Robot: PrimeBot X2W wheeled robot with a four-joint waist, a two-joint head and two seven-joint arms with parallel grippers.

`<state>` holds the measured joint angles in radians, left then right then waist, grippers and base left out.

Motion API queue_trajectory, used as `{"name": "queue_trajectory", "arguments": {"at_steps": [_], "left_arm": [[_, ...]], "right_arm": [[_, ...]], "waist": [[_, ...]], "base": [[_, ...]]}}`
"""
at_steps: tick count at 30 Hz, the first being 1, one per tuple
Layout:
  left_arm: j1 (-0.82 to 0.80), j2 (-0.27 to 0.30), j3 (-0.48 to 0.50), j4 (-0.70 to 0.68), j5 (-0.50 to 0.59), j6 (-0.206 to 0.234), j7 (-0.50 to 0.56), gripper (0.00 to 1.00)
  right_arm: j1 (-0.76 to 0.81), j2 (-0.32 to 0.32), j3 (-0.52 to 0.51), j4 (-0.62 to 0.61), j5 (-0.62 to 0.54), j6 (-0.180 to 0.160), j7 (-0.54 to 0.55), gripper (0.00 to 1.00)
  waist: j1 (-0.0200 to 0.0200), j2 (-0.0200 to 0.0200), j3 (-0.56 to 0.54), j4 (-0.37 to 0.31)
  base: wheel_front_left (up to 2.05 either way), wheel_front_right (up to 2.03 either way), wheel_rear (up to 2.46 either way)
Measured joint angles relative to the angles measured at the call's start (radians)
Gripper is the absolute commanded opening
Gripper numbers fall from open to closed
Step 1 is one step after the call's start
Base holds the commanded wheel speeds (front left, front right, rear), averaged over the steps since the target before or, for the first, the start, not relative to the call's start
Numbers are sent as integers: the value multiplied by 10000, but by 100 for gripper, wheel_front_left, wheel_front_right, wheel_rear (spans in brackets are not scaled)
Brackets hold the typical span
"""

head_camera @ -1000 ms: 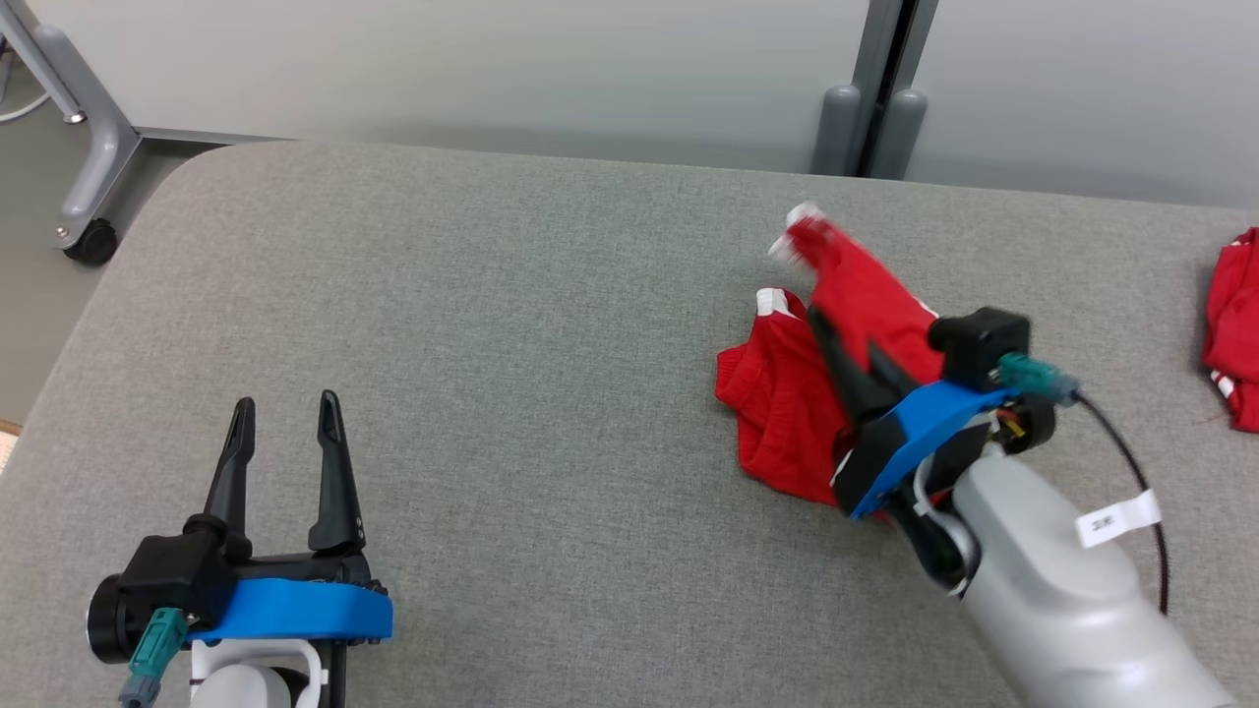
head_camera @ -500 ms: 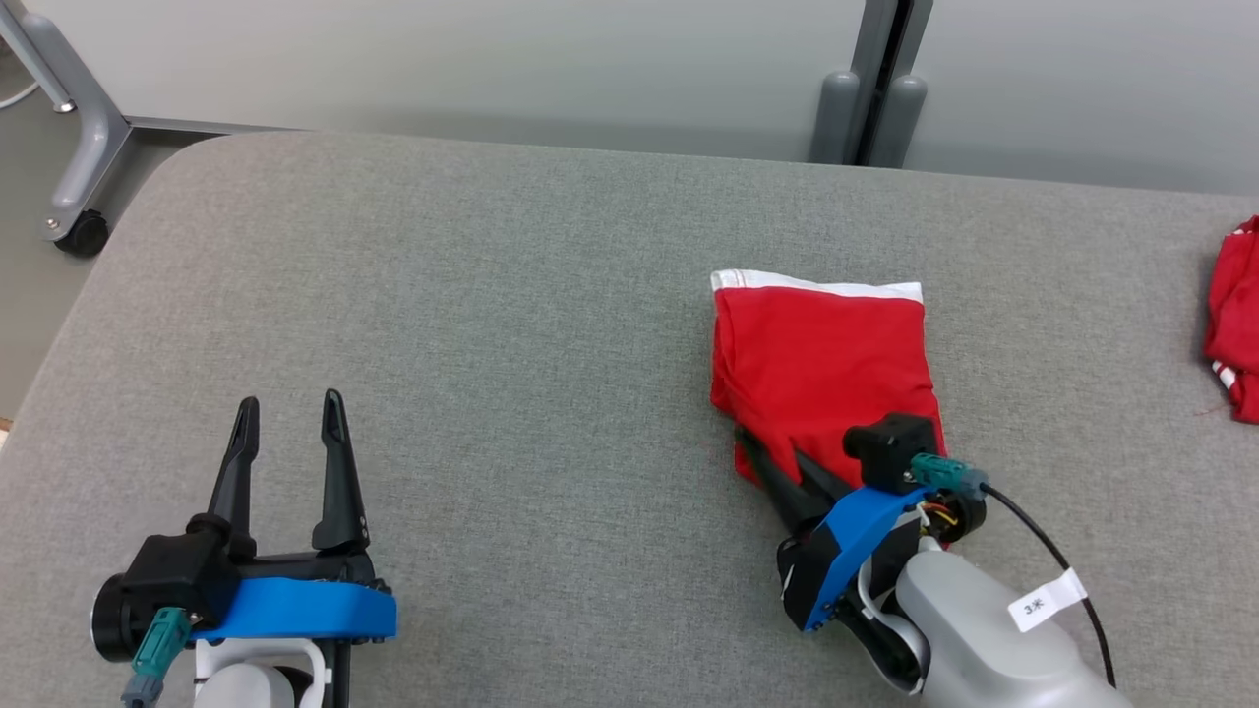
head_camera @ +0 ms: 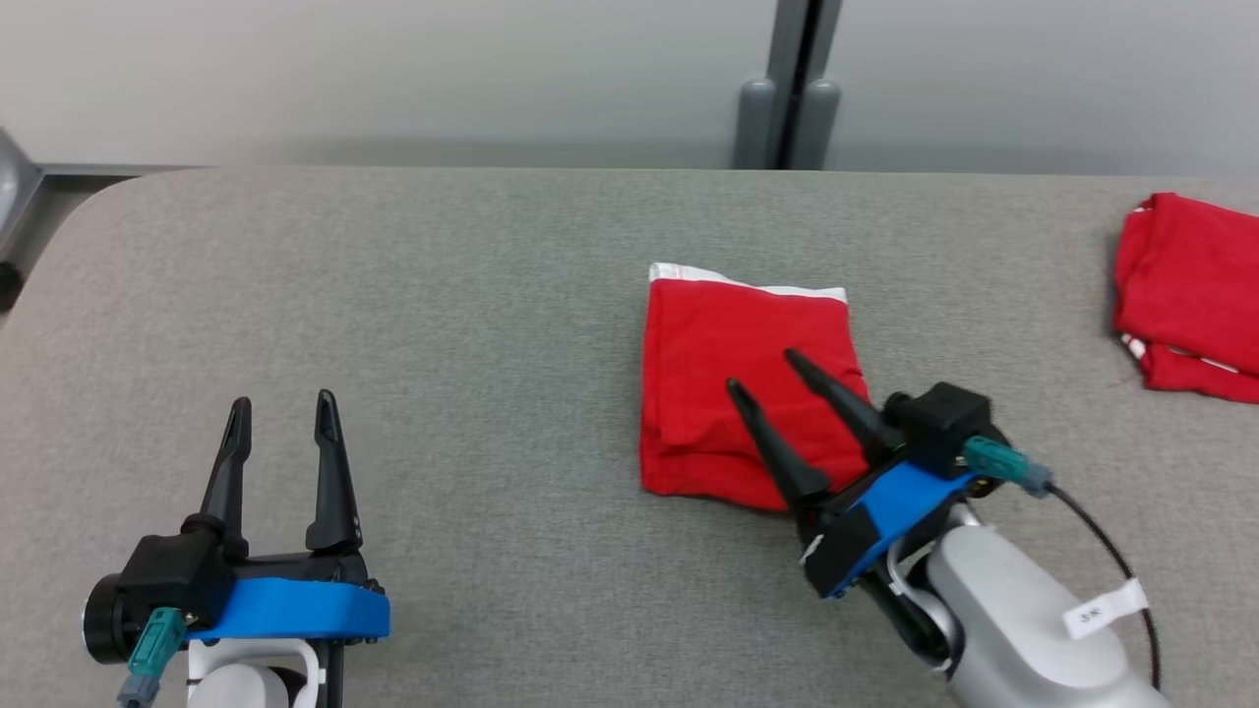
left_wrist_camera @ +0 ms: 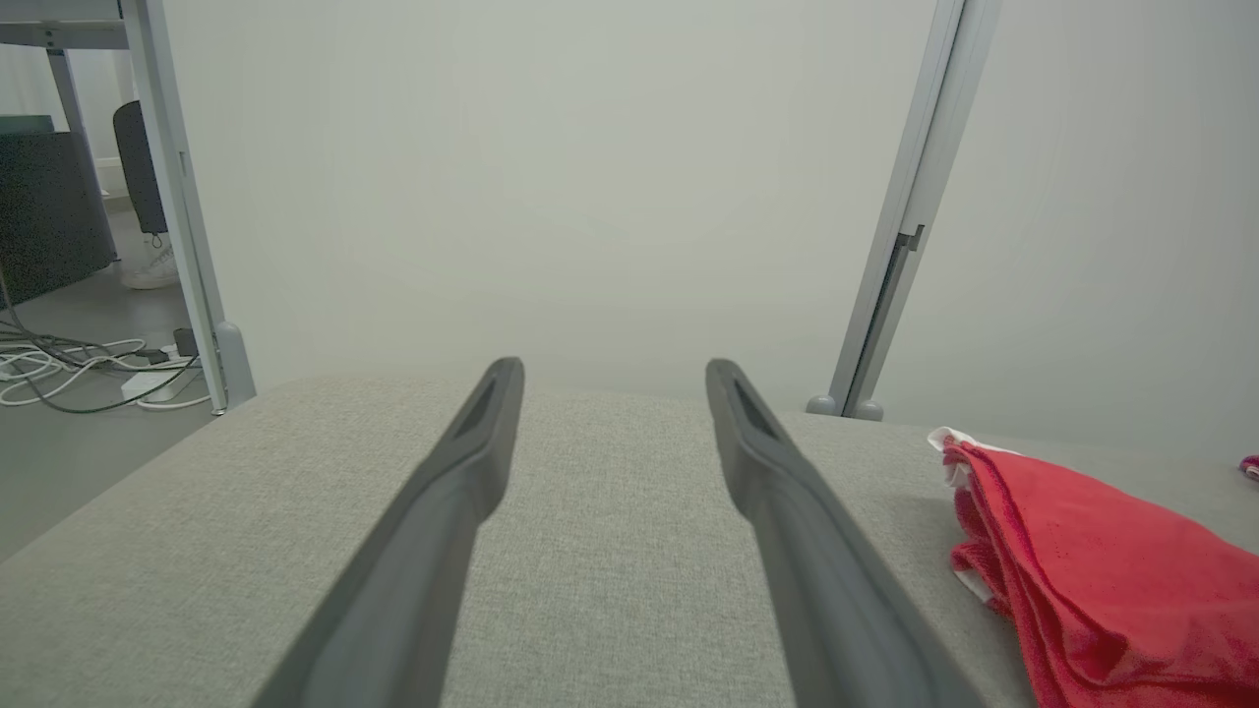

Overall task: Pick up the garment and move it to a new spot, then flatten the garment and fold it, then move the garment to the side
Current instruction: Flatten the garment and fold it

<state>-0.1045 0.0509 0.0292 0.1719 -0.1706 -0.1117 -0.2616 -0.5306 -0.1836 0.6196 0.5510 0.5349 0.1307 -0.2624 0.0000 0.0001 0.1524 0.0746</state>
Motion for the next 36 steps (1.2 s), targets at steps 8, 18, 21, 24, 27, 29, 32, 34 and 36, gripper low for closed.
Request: {"name": "queue_trajectory", "arguments": {"at_steps": [8,18,21,24,27,29,32,34,36], "left_arm": [[16,6,232,94,247,-23,-2,100],[384,109,621,222,610,0,0,100],[521,130,640,242,681,12,0,100],[687,136,608,222,765,58,0,100],[817,165,558,203,823,54,-2,100],[866,194,539,186,832,52,-2,100],[983,244,525,169,832,50,-2,100],[1034,268,512,173,836,50,0,100],[1037,295,508,178,838,50,-2,100]], "right_arm": [[1099,-257,-2184,-1386,-1160,0,0,100],[2599,52,-4481,-2518,-2382,0,0,100],[3018,203,-4966,-2778,-2715,0,-2,100],[3432,389,-5338,-3010,-3037,0,0,100],[3802,562,-5613,-3221,-3346,0,19,100],[3978,688,-5741,-3405,-3540,0,123,100],[4200,874,-5779,-3544,-3695,0,389,100],[4325,970,-5774,-3632,-3783,0,508,100],[4397,1062,-5795,-3664,-3879,0,596,100]], "waist": [[-1,0,-250,-752],[0,0,-702,-1333],[0,0,-840,-1382],[0,0,-970,-1363],[0,0,-1053,-1317],[0,0,-1094,-1288],[0,0,-1155,-1237],[0,0,-1190,-1187],[1,0,-1212,-1128]], "base": [[0,0,0],[0,0,0],[0,0,0],[0,0,0],[0,0,0],[0,0,0],[0,0,0],[0,0,0],[0,0,0]]}}
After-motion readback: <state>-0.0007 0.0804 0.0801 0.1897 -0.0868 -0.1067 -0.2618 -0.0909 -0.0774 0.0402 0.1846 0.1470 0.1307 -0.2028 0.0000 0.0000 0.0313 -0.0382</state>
